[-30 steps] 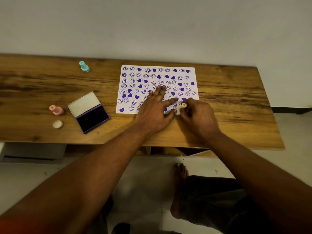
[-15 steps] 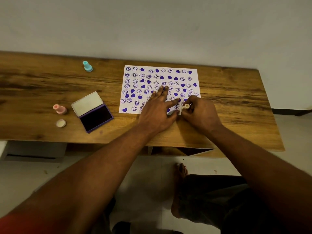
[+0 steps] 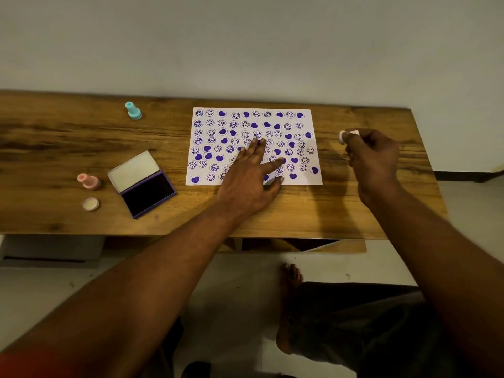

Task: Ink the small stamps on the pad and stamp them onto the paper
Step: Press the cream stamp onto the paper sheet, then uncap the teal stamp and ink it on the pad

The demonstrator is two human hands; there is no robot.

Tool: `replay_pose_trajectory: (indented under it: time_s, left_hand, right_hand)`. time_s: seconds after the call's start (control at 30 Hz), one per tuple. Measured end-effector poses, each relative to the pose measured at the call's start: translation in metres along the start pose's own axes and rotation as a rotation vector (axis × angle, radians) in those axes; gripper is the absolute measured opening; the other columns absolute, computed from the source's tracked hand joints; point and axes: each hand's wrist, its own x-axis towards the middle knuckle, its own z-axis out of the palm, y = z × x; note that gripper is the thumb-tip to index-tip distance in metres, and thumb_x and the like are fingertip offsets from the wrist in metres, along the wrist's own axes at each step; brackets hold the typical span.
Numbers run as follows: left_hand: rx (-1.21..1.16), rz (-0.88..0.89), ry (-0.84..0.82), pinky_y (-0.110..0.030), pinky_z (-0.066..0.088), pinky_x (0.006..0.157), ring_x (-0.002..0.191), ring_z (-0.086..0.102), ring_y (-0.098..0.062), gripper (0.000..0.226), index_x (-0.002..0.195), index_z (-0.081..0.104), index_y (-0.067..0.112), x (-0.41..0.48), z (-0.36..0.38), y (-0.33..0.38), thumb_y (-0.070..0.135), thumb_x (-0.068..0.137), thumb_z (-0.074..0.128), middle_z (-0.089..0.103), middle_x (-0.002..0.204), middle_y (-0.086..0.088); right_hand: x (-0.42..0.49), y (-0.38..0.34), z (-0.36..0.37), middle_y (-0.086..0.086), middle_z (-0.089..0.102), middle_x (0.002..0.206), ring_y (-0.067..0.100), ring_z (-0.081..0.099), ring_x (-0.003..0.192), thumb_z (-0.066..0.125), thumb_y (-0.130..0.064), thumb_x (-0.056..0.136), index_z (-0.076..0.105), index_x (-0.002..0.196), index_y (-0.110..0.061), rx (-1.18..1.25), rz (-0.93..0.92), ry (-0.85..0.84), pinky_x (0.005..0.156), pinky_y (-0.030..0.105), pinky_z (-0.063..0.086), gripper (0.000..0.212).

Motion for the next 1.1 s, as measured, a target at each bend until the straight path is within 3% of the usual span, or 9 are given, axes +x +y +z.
replay_pose_trajectory:
  time_s: [0.37,0.5,0.67,0.8,0.9,0.97,1.03,1.1]
  left_hand:
    - [-0.035,0.014,0.031,-0.036,0.002,0.129,0.163,0.010,-0.024,0.052,0.154,0.052,0.034,-0.002,-0.003,0.001,0.050,0.105,0.052,0.019,0.174,-0.013]
    - [-0.102,0.033,0.087,-0.042,0.011,0.131,0.162,0.015,-0.024,0.049,0.151,0.057,0.030,-0.006,-0.005,0.000,0.044,0.104,0.056,0.026,0.172,-0.013]
    - [-0.110,0.028,0.133,-0.044,0.014,0.131,0.162,0.016,-0.021,0.049,0.150,0.057,0.029,-0.014,-0.019,-0.007,0.045,0.104,0.055,0.026,0.172,-0.009]
    - [-0.103,-0.011,0.171,-0.047,0.015,0.131,0.162,0.017,-0.022,0.047,0.150,0.059,0.027,-0.030,-0.041,-0.027,0.041,0.104,0.059,0.026,0.172,-0.009]
    - [-0.058,-0.079,0.215,-0.051,0.019,0.129,0.161,0.020,-0.022,0.047,0.148,0.060,0.028,-0.050,-0.064,-0.044,0.043,0.104,0.060,0.029,0.171,-0.007]
    - [-0.075,-0.100,0.267,-0.051,0.022,0.128,0.160,0.023,-0.023,0.046,0.145,0.063,0.025,-0.064,-0.081,-0.055,0.040,0.102,0.064,0.034,0.169,-0.008]
    - [-0.065,-0.132,0.332,-0.047,0.024,0.128,0.159,0.025,-0.022,0.044,0.142,0.066,0.023,-0.082,-0.099,-0.071,0.039,0.101,0.067,0.037,0.168,-0.008]
    - [-0.053,-0.177,0.397,-0.044,0.024,0.127,0.160,0.024,-0.020,0.042,0.139,0.067,0.023,-0.100,-0.116,-0.088,0.038,0.100,0.068,0.035,0.169,-0.007]
  right_hand:
    - [0.004,-0.005,0.031,-0.009,0.070,0.073,-0.003,0.062,0.061,0.077,-0.015,0.091,0.075,0.105,0.000,0.000,-0.040,-0.048,0.055,0.015,0.047,0.021]
    - [0.001,-0.010,0.041,-0.005,0.075,0.081,-0.002,0.070,0.067,0.075,-0.016,0.095,0.071,0.109,0.001,-0.022,-0.041,-0.084,0.054,0.014,0.051,0.023]
    - [0.000,-0.018,0.055,0.017,0.077,0.094,0.020,0.072,0.079,0.076,-0.019,0.092,0.074,0.098,-0.012,-0.026,-0.032,-0.101,0.064,0.032,0.054,0.009]
    - [0.002,-0.020,0.068,0.027,0.074,0.099,0.018,0.063,0.076,0.077,-0.018,0.090,0.076,0.101,-0.006,-0.040,-0.051,-0.108,0.066,0.031,0.051,0.016]
    - [-0.001,-0.020,0.087,0.020,0.075,0.094,0.009,0.062,0.070,0.079,-0.021,0.089,0.078,0.102,-0.011,-0.101,-0.086,-0.137,0.057,0.020,0.050,0.016]
    - [-0.005,-0.020,0.101,0.010,0.074,0.082,0.005,0.063,0.064,0.079,-0.026,0.089,0.078,0.103,-0.015,-0.138,-0.122,-0.186,0.054,0.019,0.049,0.017]
    - [-0.016,-0.024,0.124,-0.007,0.074,0.078,0.001,0.067,0.066,0.080,-0.030,0.089,0.078,0.104,-0.018,-0.173,-0.173,-0.273,0.058,0.017,0.050,0.019]
    - [-0.032,-0.030,0.150,-0.010,0.077,0.086,0.001,0.072,0.077,0.080,-0.032,0.090,0.078,0.105,-0.020,-0.208,-0.233,-0.379,0.064,0.014,0.054,0.020]
